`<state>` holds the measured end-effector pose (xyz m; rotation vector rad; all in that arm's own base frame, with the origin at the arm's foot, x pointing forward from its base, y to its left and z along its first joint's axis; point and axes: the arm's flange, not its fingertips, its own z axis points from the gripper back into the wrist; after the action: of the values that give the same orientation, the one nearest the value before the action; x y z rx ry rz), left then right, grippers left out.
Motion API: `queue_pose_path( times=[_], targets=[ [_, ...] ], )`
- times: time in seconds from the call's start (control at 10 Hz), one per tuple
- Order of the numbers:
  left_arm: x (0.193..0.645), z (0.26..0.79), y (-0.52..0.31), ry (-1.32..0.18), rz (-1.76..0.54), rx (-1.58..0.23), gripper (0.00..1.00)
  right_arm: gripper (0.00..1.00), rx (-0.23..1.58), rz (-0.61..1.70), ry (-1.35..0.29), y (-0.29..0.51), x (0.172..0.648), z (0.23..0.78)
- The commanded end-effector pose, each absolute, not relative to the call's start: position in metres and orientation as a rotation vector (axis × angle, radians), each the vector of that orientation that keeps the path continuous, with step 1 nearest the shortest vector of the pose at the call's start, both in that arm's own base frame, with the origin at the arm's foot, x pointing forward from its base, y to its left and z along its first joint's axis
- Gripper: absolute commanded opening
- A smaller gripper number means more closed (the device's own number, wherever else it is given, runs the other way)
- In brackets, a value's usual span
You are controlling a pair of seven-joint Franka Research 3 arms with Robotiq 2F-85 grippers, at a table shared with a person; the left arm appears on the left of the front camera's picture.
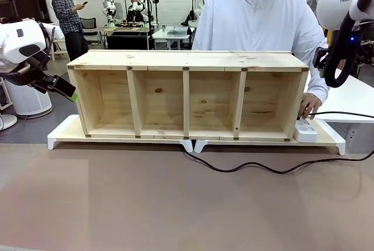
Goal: Perform cable management.
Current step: Release the Power Cable when the human grasps it.
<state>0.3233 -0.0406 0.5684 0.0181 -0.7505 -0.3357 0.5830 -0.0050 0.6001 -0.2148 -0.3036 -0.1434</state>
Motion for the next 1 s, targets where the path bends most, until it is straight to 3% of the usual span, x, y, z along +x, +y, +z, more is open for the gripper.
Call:
queue_pose_path(
  times=[0.0,0.9],
  targets=[
    [0.3231,0.5685,-0.0401,-0.751,-0.329,0.016,1.0,1.0,-0.211,-0.148,-0.301,-0.0055,0.5827,0.5998],
    [0.3231,0.5685,-0.0401,-0.751,-0.329,0.016,1.0,1.0,-0.211,-0.148,-0.301,-0.0055,0.5827,0.5998]
  ],
)
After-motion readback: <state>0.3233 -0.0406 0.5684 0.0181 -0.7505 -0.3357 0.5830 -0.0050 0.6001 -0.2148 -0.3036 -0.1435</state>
